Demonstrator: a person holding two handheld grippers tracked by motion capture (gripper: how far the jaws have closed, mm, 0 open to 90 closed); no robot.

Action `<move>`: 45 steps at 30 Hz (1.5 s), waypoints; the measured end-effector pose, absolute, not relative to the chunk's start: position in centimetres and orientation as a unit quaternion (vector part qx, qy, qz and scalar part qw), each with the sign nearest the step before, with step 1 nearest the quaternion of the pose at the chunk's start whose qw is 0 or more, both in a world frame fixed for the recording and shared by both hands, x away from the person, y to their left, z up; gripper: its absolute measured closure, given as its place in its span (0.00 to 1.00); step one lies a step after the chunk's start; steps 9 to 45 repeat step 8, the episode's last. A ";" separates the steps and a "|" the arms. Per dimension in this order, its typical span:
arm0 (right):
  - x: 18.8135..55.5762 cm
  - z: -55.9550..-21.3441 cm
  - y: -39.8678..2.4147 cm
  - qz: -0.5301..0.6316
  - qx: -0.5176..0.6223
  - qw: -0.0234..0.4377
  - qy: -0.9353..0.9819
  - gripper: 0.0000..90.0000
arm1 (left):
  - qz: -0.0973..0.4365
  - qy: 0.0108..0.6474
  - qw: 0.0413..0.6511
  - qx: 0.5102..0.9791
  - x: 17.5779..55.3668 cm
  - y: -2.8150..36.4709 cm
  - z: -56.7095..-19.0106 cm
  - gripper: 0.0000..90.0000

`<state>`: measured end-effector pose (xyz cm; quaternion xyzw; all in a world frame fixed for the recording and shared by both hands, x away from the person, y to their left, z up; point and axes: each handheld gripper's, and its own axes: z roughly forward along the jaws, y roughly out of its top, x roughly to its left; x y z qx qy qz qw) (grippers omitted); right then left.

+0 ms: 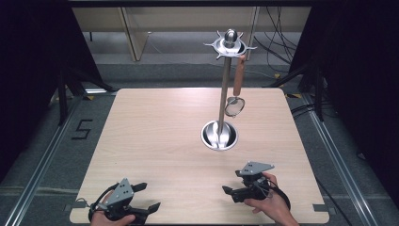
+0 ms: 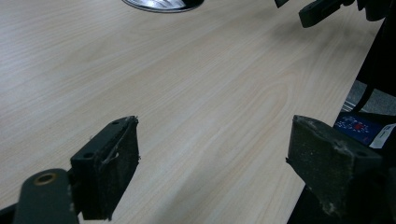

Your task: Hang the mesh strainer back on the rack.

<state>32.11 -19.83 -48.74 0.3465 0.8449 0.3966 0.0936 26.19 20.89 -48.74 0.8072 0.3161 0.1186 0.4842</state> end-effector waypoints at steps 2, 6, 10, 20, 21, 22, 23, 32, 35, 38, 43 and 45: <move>32.1 -48.8 -19.8 0.396 0.345 0.095 0.846 0.25 | 0.113 0.324 0.480 0.807 26.1 20.9 -48.8 0.18; 32.1 -48.8 -19.8 0.390 0.348 0.089 0.848 0.25 | 0.116 0.315 0.476 0.813 26.2 20.8 -48.8 0.17; 32.1 -48.8 -19.8 0.392 0.342 0.090 0.849 0.25 | 0.116 0.309 0.471 0.818 26.2 20.8 -48.9 0.17; 32.1 -48.8 -19.8 0.392 0.342 0.090 0.849 0.25 | 0.116 0.309 0.471 0.818 26.2 20.8 -48.9 0.17; 32.1 -48.8 -19.8 0.392 0.342 0.090 0.849 0.25 | 0.116 0.309 0.471 0.818 26.2 20.8 -48.9 0.17; 32.1 -48.8 -19.8 0.392 0.342 0.090 0.849 0.25 | 0.116 0.309 0.471 0.818 26.2 20.8 -48.9 0.17; 32.1 -48.8 -19.8 0.392 0.342 0.090 0.849 0.25 | 0.116 0.309 0.471 0.818 26.2 20.8 -48.9 0.17; 32.1 -48.8 -19.8 0.392 0.342 0.090 0.849 0.25 | 0.116 0.309 0.471 0.818 26.2 20.8 -48.9 0.17; 32.1 -48.8 -19.8 0.392 0.342 0.090 0.849 0.25 | 0.116 0.309 0.471 0.818 26.2 20.8 -48.9 0.17; 32.1 -48.8 -19.8 0.392 0.342 0.090 0.849 0.25 | 0.116 0.309 0.471 0.818 26.2 20.8 -48.9 0.17; 32.1 -48.8 -19.8 0.392 0.342 0.090 0.849 0.25 | 0.116 0.309 0.471 0.818 26.2 20.8 -48.9 0.17; 32.1 -48.8 -19.8 0.392 0.342 0.090 0.849 0.25 | 0.116 0.309 0.471 0.818 26.2 20.8 -48.9 0.17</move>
